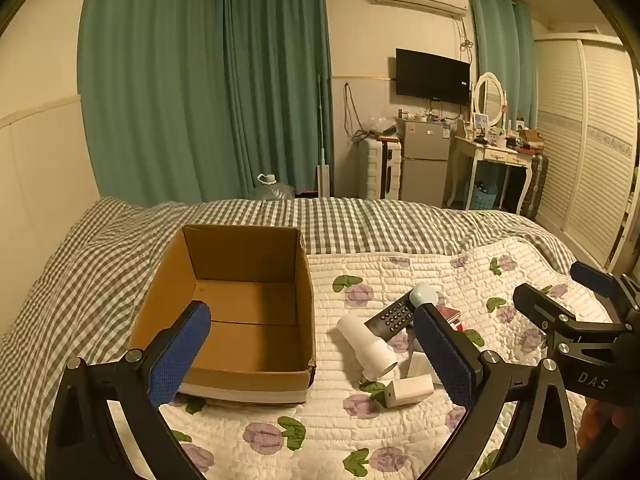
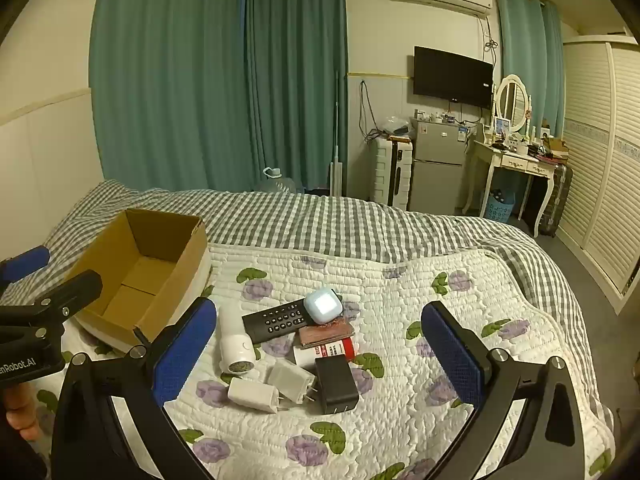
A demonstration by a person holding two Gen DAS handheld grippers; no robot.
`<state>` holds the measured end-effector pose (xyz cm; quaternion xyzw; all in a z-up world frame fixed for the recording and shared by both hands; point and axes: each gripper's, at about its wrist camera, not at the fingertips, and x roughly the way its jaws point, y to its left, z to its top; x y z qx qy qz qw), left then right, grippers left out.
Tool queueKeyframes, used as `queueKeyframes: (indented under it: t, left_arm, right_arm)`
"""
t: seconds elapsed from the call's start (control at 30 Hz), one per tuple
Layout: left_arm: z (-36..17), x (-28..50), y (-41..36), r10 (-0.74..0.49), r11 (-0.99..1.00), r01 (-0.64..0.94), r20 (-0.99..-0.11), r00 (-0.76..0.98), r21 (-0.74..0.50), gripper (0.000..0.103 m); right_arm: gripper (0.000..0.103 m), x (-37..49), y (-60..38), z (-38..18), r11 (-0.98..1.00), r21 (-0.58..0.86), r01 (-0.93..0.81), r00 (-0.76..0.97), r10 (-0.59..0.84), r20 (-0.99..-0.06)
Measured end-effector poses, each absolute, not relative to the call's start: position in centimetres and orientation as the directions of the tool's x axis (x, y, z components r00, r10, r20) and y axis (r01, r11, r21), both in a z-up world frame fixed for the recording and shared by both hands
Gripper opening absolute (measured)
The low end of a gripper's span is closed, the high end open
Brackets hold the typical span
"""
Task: Organize rigid objects
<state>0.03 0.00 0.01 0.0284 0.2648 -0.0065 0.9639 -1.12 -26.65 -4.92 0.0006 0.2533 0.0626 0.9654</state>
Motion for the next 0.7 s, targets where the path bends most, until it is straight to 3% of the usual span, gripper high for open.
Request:
queueKeyframes:
  t: [0.7]
  left_arm:
    - [0.13,0.09,0.14,0.019,0.998,0.012,-0.504,0.864,0.058,0.103]
  right_arm:
    - [0.103,-0.97,-26.75,-5.17,0.992,0.031,-0.119,0.860,0.119,-0.496]
